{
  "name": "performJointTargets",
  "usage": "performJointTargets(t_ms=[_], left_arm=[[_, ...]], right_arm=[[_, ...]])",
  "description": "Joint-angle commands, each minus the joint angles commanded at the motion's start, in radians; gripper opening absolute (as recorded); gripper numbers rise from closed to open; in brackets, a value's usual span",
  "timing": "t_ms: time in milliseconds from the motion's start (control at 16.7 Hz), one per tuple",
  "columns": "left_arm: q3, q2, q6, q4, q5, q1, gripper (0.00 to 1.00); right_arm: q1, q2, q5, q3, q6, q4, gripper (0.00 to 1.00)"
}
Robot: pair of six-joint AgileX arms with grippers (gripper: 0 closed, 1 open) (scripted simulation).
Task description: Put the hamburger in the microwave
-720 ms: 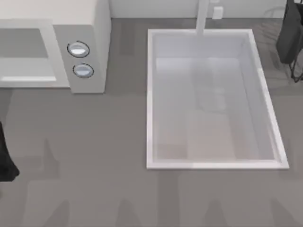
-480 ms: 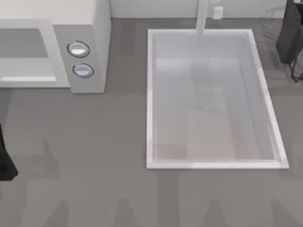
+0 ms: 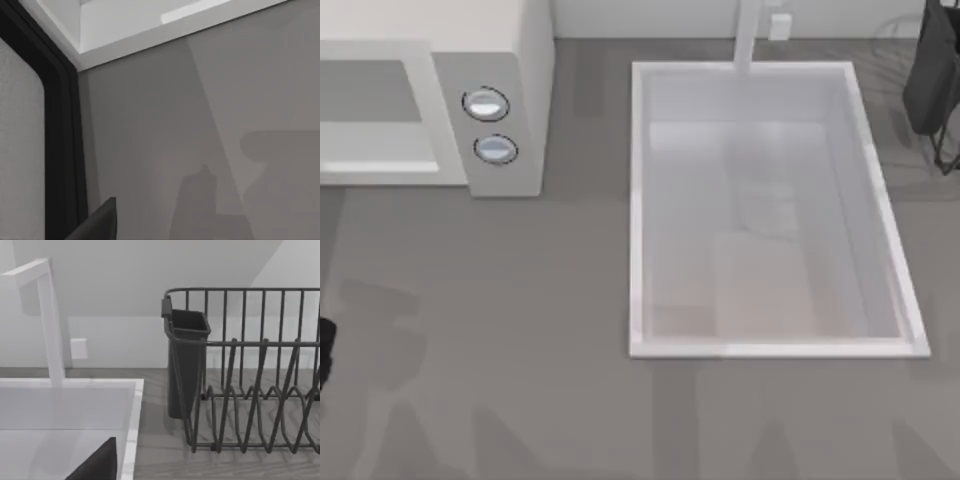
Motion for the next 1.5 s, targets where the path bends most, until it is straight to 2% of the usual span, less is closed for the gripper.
performJointTargets(t_ms=[420, 600, 780, 1200, 1500], left_arm=[[0.33, 0.668, 0.38, -0.347, -0.001, 0.093, 1.0], [0.442, 0.851, 0.506, -0.466, -0.002, 0.128, 1.0], [0.518, 0.94, 0.589, -0.546, -0.003, 0.152, 1.0], [0.518, 0.957, 0.6, -0.54, -0.003, 0.152, 1.0], [0.424, 1.058, 0.603, -0.337, -0.003, 0.156, 1.0]], right_arm=[[0.0, 0.0, 0.0, 0.0, 0.0, 0.0, 1.0], [0.0, 0.0, 0.0, 0.0, 0.0, 0.0, 1.0], [0.0, 0.0, 0.0, 0.0, 0.0, 0.0, 1.0], [0.0, 0.0, 0.0, 0.0, 0.0, 0.0, 1.0], [0.0, 0.0, 0.0, 0.0, 0.0, 0.0, 1.0]])
